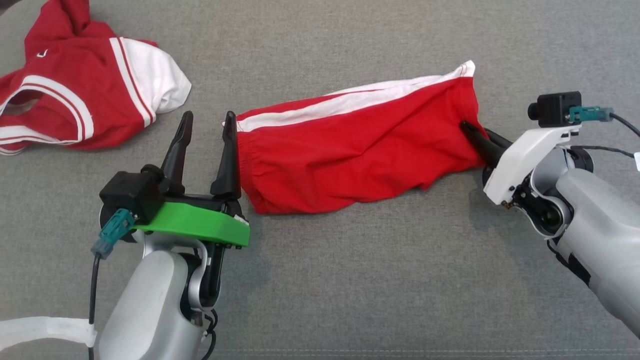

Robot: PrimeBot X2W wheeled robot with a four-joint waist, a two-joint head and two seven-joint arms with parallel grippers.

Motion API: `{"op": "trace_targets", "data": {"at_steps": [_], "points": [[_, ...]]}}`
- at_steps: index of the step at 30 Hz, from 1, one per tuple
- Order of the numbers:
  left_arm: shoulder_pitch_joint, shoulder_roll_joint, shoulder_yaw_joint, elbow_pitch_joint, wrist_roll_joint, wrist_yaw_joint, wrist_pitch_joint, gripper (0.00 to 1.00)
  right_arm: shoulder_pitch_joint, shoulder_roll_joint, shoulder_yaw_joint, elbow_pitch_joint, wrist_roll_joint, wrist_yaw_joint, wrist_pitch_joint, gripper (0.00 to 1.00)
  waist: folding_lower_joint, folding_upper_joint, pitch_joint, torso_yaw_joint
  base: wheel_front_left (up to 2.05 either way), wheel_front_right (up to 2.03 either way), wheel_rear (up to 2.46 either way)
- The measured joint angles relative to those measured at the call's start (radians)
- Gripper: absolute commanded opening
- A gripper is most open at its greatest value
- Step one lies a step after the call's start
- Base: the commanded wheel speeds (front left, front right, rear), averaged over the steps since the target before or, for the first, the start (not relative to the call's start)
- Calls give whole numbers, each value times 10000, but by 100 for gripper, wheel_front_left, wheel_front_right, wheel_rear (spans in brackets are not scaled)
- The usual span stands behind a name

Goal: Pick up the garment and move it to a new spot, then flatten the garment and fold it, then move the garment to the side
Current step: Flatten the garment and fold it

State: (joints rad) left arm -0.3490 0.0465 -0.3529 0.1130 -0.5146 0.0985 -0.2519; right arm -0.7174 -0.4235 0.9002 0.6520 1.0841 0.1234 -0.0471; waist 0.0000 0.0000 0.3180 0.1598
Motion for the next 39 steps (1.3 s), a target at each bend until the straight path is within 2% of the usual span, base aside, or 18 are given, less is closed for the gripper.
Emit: {"op": "trace_targets", "data": {"at_steps": [12,21,33,39], "points": [[820,142,384,-196,2,0,0,100,1325,40,-150,-31,355,0,-974,0,0,0,-945,-866,0,0,0],[1189,240,234,-504,2,0,0,100,1853,-6,-228,209,533,0,-1396,0,0,0,-1412,-1420,0,0,0],[1544,274,205,-654,2,2,50,100,1790,142,-242,274,-48,-21,-1789,0,0,0,-1413,-1517,0,0,0],[1594,276,205,-838,2,2,63,100,1462,136,-336,368,-441,-198,-1908,0,0,0,-1328,-1482,0,0,0]]}}
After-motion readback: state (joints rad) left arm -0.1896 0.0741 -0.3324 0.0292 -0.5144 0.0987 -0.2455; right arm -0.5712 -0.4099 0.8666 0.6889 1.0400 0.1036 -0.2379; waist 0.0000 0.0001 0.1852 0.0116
